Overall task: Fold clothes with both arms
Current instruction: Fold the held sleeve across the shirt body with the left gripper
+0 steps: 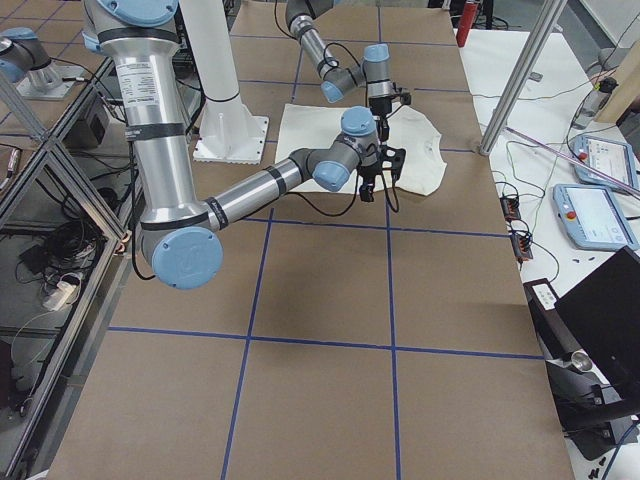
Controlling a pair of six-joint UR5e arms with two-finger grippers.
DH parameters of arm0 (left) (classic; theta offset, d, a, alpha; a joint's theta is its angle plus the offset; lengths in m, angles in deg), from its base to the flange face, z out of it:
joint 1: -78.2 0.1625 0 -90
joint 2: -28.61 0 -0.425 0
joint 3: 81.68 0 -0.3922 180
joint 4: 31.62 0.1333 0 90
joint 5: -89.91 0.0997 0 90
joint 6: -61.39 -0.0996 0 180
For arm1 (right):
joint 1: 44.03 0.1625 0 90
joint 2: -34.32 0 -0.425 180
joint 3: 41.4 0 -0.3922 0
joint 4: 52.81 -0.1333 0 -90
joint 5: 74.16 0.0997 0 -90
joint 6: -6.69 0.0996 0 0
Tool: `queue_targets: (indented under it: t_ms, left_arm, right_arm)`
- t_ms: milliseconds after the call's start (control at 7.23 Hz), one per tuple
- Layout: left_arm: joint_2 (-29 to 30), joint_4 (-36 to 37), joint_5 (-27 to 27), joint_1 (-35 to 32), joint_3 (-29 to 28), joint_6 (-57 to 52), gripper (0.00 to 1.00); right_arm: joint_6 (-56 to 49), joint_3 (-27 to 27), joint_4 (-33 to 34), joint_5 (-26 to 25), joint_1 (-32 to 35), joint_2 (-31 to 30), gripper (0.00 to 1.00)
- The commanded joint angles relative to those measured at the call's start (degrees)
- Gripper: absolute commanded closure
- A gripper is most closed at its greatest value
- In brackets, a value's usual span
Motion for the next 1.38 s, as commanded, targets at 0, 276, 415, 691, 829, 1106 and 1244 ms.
queue_targets:
  t_ms: [0,276,415,691,829,1106,1244]
  left_arm:
    - [2.1,-0.9,3.5,1.7,-2.3,0.1,0.49]
    - [-4.3,1.3,2.5,1.4,11.9,10.2,0.38]
    - [-11.4,6.5,1.4,0.8,22.5,10.1,0.38]
    - [-23.1,15.4,-1.1,-2.8,36.4,1.2,0.39]
    - [-27.9,16.6,-1.1,-3.6,40.2,-1.2,0.39]
    - [-34.4,18.9,-1.2,-5.5,44.8,-3.7,0.39]
    - [-36.1,21.6,-1.2,-5.7,47.0,-7.5,0.39]
  right_arm:
    - [0.1,0.5,-0.1,-0.6,-0.2,0.0,0.00]
    - [1.6,0.6,0.0,-7.3,-5.9,1.9,0.00]
    - [6.2,0.1,0.0,-10.6,-9.0,3.5,0.00]
    - [20.0,-1.9,0.6,-19.3,-19.5,5.8,0.00]
    - [22.6,-5.3,3.4,-22.9,-24.2,5.3,0.00]
    - [29.0,-8.9,11.1,-28.6,-33.7,3.6,0.00]
    - [31.9,-8.9,11.8,-30.5,-37.5,3.2,0.05]
